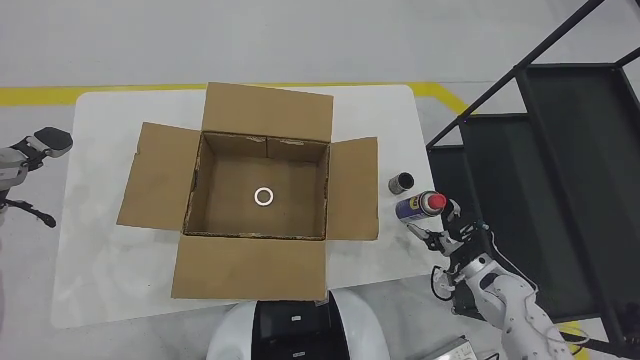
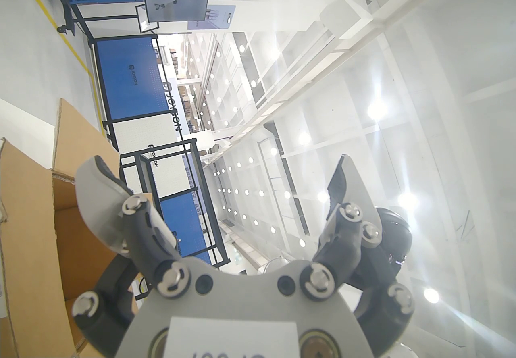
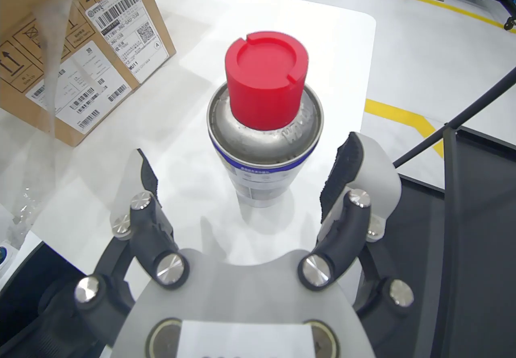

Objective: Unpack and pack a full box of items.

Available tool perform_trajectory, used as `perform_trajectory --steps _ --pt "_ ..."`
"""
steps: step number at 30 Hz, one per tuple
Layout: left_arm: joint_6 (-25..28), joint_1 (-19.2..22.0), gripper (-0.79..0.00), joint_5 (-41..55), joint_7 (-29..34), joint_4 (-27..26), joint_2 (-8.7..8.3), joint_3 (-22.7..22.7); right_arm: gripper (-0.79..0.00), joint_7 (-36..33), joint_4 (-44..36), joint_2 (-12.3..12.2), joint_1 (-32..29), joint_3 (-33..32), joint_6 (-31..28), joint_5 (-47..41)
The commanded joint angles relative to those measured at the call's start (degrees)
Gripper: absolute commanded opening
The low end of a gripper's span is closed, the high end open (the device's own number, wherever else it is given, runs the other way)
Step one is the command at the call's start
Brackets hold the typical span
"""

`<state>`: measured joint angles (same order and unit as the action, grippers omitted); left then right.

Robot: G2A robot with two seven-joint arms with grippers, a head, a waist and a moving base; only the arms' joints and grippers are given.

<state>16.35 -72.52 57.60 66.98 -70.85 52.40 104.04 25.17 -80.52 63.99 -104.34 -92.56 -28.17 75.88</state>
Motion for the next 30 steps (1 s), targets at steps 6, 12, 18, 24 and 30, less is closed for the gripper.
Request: perform_trajectory --steps 6,12,18,24,30 --pt "0.0 0.0 0.0 0.0 0.0 0.0 0.0 0.0 0.0 -3.0 3.4 0.4 3.8 1.9 1.1 -2.4" --pt "0.0 0.0 0.0 0.0 0.0 0.0 0.0 0.0 -0.102 -2.9 4.9 0.7 6.4 3.5 0.9 -2.8" --pt "0.0 0.0 0.0 0.0 0.0 0.0 0.0 0.0 -0.785 -1.8 5.5 0.8 7.1 4.1 0.2 -3.4" --pt "0.0 0.0 0.0 0.0 0.0 0.0 0.0 0.0 -0.785 -0.9 6.1 0.8 7.2 4.4 -2.2 -4.5" --pt "0.0 0.0 0.0 0.0 0.0 0.0 0.0 0.0 -0.785 1.5 4.3 0.3 4.6 2.8 -4.4 -3.1"
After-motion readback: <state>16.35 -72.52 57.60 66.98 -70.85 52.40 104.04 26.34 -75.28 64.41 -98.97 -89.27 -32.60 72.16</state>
